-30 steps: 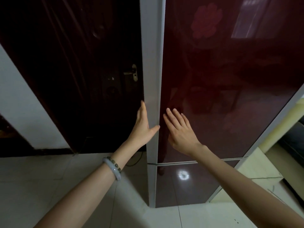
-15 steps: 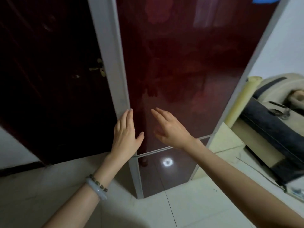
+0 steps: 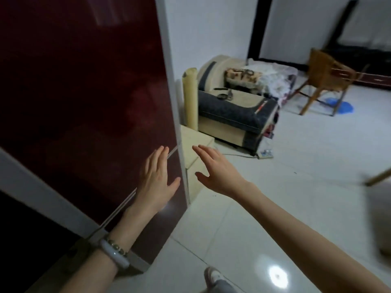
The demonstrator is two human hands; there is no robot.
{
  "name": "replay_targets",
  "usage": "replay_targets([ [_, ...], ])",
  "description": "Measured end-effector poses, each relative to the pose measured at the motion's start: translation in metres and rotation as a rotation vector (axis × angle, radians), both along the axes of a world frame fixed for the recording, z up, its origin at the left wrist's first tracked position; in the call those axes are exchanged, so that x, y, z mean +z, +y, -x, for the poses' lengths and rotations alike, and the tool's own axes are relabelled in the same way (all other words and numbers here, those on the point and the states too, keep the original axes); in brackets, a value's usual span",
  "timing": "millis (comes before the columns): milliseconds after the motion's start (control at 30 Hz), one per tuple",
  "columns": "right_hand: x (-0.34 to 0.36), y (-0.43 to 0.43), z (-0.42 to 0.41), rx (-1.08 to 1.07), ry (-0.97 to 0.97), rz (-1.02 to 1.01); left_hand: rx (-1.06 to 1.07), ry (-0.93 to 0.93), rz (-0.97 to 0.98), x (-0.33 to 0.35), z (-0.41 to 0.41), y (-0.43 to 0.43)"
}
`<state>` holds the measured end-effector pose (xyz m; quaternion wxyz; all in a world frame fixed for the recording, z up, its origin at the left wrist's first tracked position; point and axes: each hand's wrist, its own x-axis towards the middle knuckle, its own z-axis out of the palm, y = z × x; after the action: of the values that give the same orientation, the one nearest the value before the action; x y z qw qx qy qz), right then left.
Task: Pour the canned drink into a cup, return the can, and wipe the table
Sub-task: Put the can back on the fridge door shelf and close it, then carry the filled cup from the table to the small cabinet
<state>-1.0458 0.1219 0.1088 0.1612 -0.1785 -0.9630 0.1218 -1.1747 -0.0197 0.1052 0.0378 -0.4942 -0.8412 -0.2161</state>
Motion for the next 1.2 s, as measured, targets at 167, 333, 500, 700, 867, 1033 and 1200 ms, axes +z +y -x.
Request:
replay_targets([
  [167,-0.007,0.014,-0.088,-0.261,-0.002,0.034,-0.279,0.027,0.013,-0.009,-0.053,0.052],
  [333,-0.013,0.021,-0.181,-0.535,-0.007,0.07,-0.507,0.018,0.025,-0.022,-0.118,0.1],
  [500,-0.018,0.031,-0.263,-0.761,0.011,0.122,-0.712,0.039,0.058,-0.028,-0.182,0.144],
  [700,-0.026,0.058,-0.353,-0.931,0.035,0.144,-0.855,0.068,0.065,-0.035,-0.268,0.208],
  [867,-0.032,0.092,-0.439,-1.021,0.058,0.145,-0.96,0.098,0.041,-0.042,-0.364,0.259],
  [1033,-0.033,0.121,-0.527,-1.104,0.046,0.127,-1.032,0.116,0.02,-0.047,-0.457,0.308],
  [1200,-0.036,0.141,-0.605,-1.218,-0.052,0.032,-1.14,0.237,-0.018,-0.041,-0.548,0.348],
])
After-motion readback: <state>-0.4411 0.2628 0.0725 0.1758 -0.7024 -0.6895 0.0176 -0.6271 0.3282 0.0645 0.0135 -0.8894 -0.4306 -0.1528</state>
